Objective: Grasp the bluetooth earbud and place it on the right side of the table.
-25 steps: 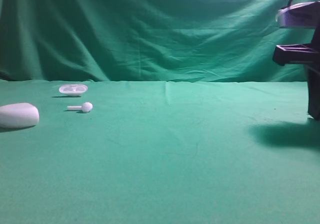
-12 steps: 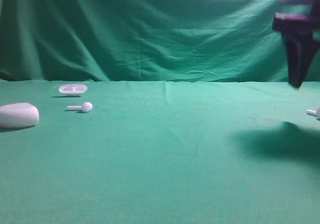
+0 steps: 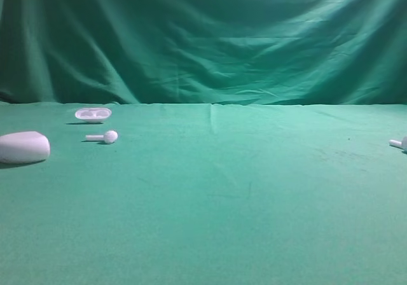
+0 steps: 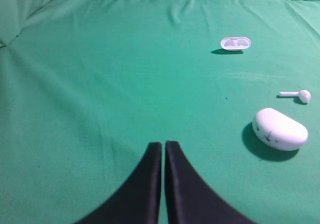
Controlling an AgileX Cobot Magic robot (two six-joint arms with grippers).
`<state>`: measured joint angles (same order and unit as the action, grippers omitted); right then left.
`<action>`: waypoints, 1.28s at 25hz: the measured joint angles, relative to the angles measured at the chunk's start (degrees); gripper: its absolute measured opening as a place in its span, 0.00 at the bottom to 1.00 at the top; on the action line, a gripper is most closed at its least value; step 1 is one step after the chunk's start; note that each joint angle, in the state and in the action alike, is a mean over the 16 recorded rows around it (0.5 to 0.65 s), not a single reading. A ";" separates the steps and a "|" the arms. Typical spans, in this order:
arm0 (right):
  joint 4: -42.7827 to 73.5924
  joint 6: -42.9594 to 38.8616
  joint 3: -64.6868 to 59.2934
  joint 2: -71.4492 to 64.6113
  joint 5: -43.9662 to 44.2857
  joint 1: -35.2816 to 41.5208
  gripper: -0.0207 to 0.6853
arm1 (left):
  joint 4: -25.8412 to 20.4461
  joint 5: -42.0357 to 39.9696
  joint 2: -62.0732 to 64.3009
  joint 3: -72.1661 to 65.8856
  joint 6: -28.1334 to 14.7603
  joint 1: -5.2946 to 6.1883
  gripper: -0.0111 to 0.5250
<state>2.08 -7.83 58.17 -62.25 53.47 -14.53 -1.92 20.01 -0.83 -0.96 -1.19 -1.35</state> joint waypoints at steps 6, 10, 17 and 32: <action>-0.72 0.25 -5.00 14.05 3.53 0.00 0.03 | 0.00 0.00 0.00 0.00 0.00 0.00 0.02; -1.18 0.38 -10.40 23.79 3.77 0.00 0.03 | 0.00 0.00 0.00 0.00 0.00 0.00 0.02; -2.20 0.56 -19.56 40.07 2.44 0.00 0.03 | 0.00 0.00 0.00 0.00 0.00 0.00 0.02; -4.00 0.67 -24.96 56.24 -1.72 0.29 0.03 | 0.00 0.00 0.00 0.00 0.00 0.00 0.02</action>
<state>-1.93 -7.16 33.21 -6.00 51.76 -14.24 -1.92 20.01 -0.83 -0.96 -1.19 -1.35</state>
